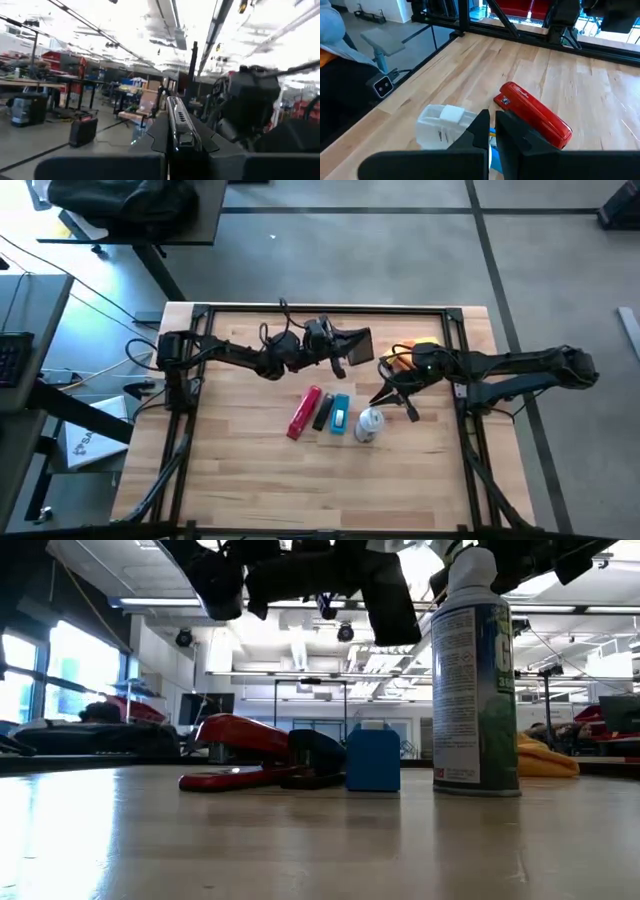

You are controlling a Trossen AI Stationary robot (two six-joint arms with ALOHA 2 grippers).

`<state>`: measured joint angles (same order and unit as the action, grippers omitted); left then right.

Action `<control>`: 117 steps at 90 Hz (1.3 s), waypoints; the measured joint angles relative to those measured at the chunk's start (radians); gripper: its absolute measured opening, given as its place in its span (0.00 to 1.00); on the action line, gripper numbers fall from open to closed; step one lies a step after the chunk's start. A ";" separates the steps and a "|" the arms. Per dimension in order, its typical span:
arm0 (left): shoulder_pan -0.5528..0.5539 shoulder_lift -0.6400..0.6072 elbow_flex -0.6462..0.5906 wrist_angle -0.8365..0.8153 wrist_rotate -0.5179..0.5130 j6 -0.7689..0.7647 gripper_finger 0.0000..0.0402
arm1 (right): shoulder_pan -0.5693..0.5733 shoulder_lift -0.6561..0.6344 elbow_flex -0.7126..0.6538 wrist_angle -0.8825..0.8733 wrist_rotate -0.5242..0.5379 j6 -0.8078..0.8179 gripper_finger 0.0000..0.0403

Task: Apply microfiber cloth
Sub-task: Spray the black cellphone using the white spray bottle

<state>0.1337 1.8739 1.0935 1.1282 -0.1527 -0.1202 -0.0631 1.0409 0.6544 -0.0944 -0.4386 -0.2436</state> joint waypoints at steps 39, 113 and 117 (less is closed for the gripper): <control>0.000 0.015 0.000 -0.187 -0.013 -0.090 0.02 | 0.000 0.000 0.000 0.001 0.001 -0.001 0.00; 0.046 0.170 0.096 0.007 0.047 -0.140 0.02 | 0.000 0.000 -0.001 0.001 0.002 -0.004 0.00; 0.055 0.160 0.100 0.029 0.062 -0.140 0.02 | 0.000 0.001 -0.001 0.001 0.002 -0.004 0.00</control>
<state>0.1887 2.0338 1.1936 1.1576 -0.0904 -0.2601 -0.0631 1.0416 0.6533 -0.0936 -0.4367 -0.2478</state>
